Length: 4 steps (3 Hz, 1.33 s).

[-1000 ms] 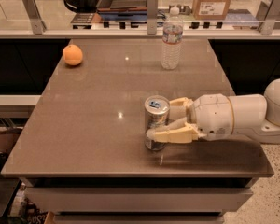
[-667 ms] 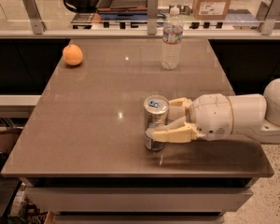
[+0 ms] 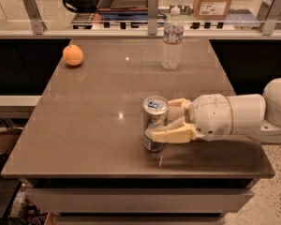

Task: Move redbull can near orange

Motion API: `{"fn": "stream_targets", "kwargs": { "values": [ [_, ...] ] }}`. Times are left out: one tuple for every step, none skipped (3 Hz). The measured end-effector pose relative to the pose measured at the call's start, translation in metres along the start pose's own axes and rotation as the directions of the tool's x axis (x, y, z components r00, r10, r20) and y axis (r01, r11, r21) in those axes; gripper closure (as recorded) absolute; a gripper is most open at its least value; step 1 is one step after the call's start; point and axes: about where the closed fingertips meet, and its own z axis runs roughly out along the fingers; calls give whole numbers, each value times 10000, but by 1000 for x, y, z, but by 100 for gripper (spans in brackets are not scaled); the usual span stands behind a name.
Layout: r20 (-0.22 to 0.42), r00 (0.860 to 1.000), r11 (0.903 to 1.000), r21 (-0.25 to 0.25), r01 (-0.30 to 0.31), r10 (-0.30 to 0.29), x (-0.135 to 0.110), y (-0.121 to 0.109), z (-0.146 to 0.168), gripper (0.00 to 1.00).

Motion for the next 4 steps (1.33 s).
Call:
{"fn": "stream_targets", "kwargs": {
  "values": [
    [-67, 10000, 9999, -145, 38, -39, -11, -15, 1, 100],
    [-55, 10000, 10000, 57, 47, -47, -42, -49, 12, 100],
    [-118, 9998, 9961, 862, 166, -156, -70, -76, 31, 100],
    [-408, 9982, 9801, 1916, 514, -443, -87, -107, 61, 100]
  ]
}}
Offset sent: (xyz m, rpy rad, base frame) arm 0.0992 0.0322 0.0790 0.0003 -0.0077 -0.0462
